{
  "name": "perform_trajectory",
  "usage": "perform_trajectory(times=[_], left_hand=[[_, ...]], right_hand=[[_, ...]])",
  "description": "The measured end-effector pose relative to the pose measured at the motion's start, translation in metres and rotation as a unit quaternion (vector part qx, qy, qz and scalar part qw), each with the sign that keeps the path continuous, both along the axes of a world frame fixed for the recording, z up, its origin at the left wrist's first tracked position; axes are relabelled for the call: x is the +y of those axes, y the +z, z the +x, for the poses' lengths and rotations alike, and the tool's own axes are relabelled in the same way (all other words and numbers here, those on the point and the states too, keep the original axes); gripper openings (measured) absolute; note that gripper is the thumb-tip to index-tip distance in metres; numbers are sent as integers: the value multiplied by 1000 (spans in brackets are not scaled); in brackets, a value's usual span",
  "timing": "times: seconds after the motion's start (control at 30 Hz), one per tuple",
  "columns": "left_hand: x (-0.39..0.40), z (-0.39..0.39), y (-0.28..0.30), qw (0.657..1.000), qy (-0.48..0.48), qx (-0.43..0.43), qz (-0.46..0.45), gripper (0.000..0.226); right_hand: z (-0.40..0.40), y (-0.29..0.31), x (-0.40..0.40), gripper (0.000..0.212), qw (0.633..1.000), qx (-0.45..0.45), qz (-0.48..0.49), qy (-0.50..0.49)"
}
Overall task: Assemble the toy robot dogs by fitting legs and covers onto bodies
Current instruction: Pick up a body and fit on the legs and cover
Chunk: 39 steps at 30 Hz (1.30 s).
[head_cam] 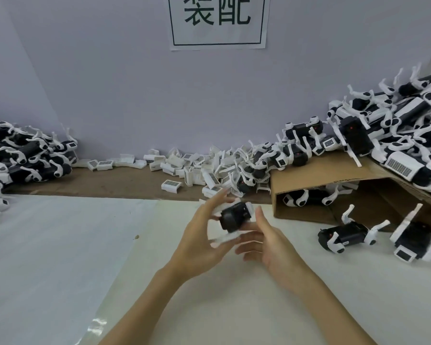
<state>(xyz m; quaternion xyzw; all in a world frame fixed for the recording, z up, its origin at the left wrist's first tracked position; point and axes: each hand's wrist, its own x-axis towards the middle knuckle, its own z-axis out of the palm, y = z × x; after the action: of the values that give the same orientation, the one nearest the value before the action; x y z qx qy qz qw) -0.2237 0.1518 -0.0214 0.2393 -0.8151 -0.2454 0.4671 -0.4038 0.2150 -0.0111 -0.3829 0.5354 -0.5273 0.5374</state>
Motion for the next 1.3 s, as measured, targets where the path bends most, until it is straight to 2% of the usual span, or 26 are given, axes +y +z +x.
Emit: perform_trajectory(times=[0.07, 0.1, 0.23, 0.33, 0.4, 0.47, 0.57, 0.6, 0.7, 0.77, 0.87, 0.97, 1.0, 1.07, 1.17, 1.23, 1.3], left_hand=[[4, -2, -8, 995, -9, -68, -79, 90], [7, -4, -11, 993, -18, -79, -90, 95], [10, -3, -10, 996, -60, -36, -54, 113], [9, 4, -2, 999, -4, 30, -32, 96], [8, 9, 2, 996, 64, 59, -5, 83], [6, 15, 8, 992, 89, 58, 72, 69], [4, 22, 19, 957, -1, 48, 285, 56], [4, 22, 21, 944, -28, 60, 324, 50], [7, 18, 23, 925, -2, 154, 349, 41], [8, 17, 23, 912, 39, 196, 359, 37], [8, 18, 21, 912, 78, 180, 361, 34], [9, 17, 24, 897, 79, 163, 402, 46], [8, 18, 26, 900, 78, 156, 400, 49], [10, 20, 28, 929, 78, 136, 336, 50], [20, 22, 27, 991, 64, 62, 102, 52], [31, 18, 25, 999, 34, 8, -38, 55], [39, 10, 24, 998, 1, 4, -68, 52]], right_hand=[[3, 1, 1, 77, 999, 2, 3, 44], [3, 1, 2, 76, 999, 6, 4, 50], [-1, -1, 5, 50, 997, -52, -7, 54], [-4, -3, 3, 27, 996, -44, -40, 64], [-5, -3, 5, 33, 992, -38, -63, 100], [-8, 0, 9, 41, 985, -25, -73, 156], [-12, 0, 11, 48, 974, -10, -77, 211], [-12, 0, 11, 48, 975, -8, -80, 209], [-12, 0, 11, 48, 984, 3, -92, 155], [-11, 2, 11, 47, 984, 43, -100, 140], [-5, 2, 10, 45, 988, 45, -104, 102], [0, 2, 9, 50, 989, 72, -109, 67], [-1, 2, 10, 48, 987, 88, -114, 76], [-5, 2, 11, 43, 978, 116, -130, 114], [-4, 3, 14, 38, 961, 168, -173, 132], [1, -3, 14, 39, 952, 199, -206, 112], [6, -8, 14, 46, 946, 221, -218, 94]])
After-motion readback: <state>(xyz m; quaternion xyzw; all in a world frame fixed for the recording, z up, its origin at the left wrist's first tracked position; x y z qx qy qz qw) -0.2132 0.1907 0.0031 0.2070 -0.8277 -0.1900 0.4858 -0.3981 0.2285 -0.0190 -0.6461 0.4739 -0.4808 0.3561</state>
